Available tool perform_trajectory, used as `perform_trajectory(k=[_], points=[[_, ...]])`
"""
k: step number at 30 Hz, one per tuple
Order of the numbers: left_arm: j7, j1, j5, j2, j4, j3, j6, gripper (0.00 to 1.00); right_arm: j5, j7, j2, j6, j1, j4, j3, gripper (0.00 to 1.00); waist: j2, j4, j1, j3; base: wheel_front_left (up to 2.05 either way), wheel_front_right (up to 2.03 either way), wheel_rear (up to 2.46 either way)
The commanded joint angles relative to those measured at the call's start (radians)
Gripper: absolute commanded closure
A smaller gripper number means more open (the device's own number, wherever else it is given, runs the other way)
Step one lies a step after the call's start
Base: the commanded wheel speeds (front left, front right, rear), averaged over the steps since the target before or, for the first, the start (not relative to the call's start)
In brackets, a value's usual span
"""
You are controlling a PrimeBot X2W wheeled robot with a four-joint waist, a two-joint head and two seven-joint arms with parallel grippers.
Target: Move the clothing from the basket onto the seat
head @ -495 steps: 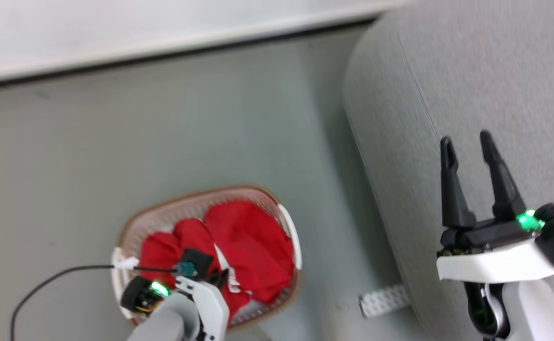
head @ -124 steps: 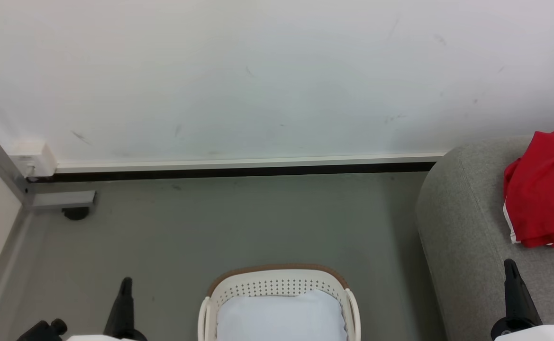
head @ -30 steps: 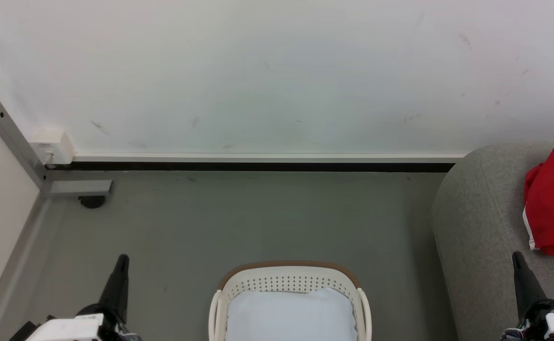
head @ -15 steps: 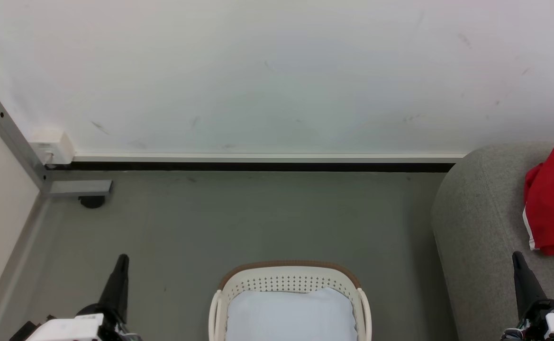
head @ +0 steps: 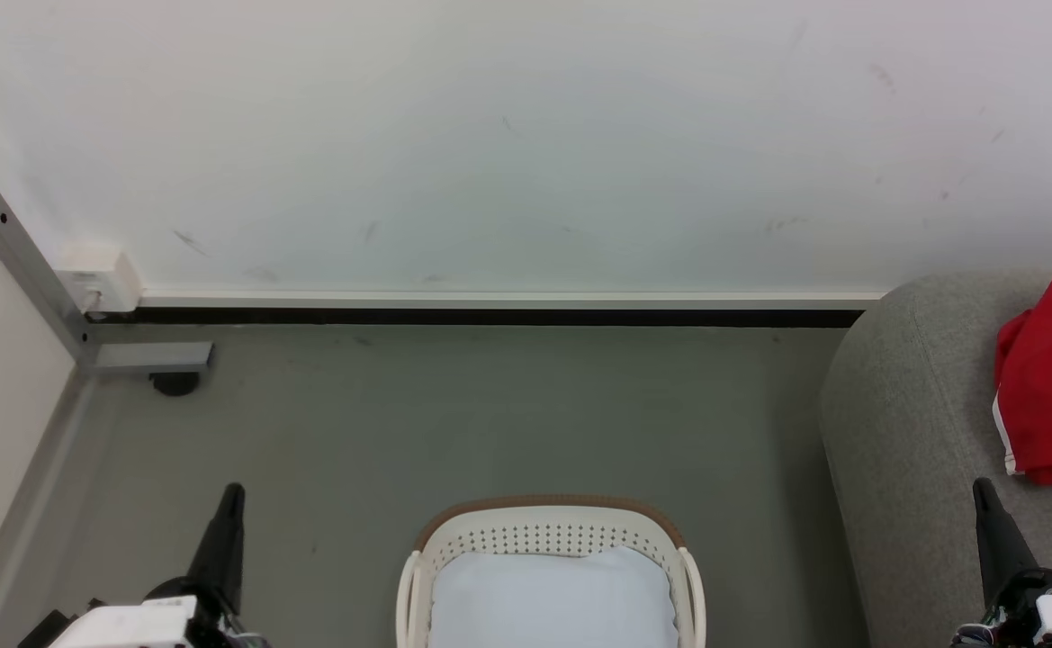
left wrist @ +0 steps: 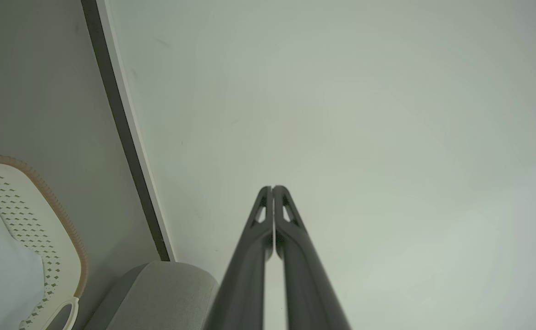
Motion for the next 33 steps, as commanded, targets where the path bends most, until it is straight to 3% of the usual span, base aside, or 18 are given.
perform_trajectory(k=[1,33], points=[[0.004,-0.008,-0.012,0.008,-0.003,0.003,-0.004,1.00,0.000,0.003,0.001,-0.002,-0.012,0.003,-0.004,1.00,0.0000,0.000,0.0000,0.000,0.00,0.00,0.00],[0.004,-0.008,-0.012,0.008,-0.003,0.002,-0.004,1.00,-0.001,0.004,0.001,-0.002,-0.012,0.003,-0.005,1.00,0.0000,0.000,0.0000,0.000,0.00,0.00,0.00]])
